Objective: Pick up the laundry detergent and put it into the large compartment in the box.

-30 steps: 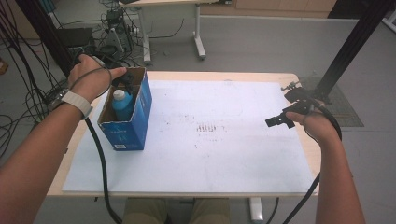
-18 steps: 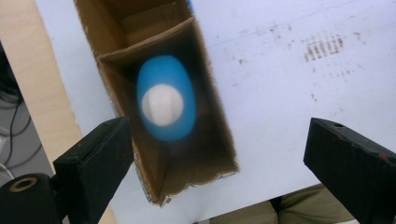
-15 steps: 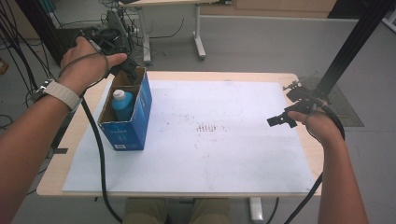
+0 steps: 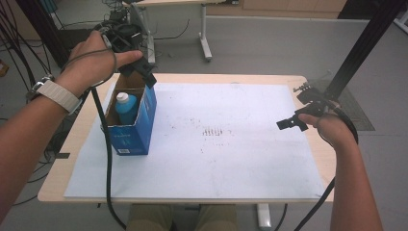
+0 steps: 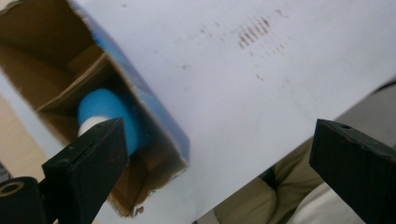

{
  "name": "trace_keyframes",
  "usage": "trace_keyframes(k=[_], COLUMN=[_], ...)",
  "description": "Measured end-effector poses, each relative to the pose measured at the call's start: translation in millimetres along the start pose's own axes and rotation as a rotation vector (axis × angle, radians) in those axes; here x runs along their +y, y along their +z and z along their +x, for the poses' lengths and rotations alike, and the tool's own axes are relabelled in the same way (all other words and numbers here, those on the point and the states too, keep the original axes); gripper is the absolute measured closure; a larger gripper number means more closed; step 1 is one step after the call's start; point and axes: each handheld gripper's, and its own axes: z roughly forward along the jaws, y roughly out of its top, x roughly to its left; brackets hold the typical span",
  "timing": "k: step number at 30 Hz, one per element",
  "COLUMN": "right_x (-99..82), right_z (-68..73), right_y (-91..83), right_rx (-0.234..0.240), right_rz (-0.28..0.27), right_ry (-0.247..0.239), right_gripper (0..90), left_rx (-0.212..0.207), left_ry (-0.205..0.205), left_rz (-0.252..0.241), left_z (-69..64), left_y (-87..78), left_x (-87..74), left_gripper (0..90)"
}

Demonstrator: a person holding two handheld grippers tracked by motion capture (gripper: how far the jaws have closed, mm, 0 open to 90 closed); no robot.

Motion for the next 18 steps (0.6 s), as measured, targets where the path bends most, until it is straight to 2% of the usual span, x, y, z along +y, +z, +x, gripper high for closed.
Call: trace_keyframes(k=[1, 2, 6, 8, 12, 13, 15, 16, 18], right_x=[0.3, 0.3, 2.6, 3.9, 5.0, 5.0, 5.9, 5.9, 6.8], right_z=[-0.2, -0.2, 1.2, 2.3, 3.5, 3.5, 4.0, 4.0, 3.9], right_y=[-0.2, -0.2, -1.4, -1.7, -2.1, -2.1, -2.1, -2.1, -1.4], right_rx=[0.000, 0.000, -0.004, -0.004, -0.002, -0.002, 0.000, 0.000, 0.001], right_rz=[0.001, 0.001, 0.003, 0.004, 0.002, 0.002, 0.004, 0.004, 0.005], right_ry=[0.000, 0.000, -0.003, -0.006, -0.011, -0.011, -0.011, -0.011, -0.013], right_gripper=[6.2, 6.2, 6.2, 6.2, 6.2, 6.2, 6.2, 6.2, 6.2], left_rx=[-0.003, -0.003, -0.009, -0.019, -0.033, -0.033, -0.044, -0.044, -0.051], left_ry=[0.038, 0.038, 0.167, 0.211, 0.291, 0.291, 0.343, 0.343, 0.383], left_rz=[0.009, 0.009, 0.035, 0.040, 0.054, 0.054, 0.053, 0.053, 0.048], left_z=[-4.9, -4.9, -26.8, -32.5, -41.5, -41.5, -44.2, -44.2, -46.1], left_y=[1.6, 1.6, 8.2, 10.5, 16.0, 16.0, 19.1, 19.1, 22.0], left_x=[2.6, 2.6, 12.3, 14.8, 20.3, 20.3, 21.0, 21.0, 20.8], left_gripper=[5.5, 5.5, 5.3, 5.5, 5.5, 5.6, 5.8, 6.0, 6.2])
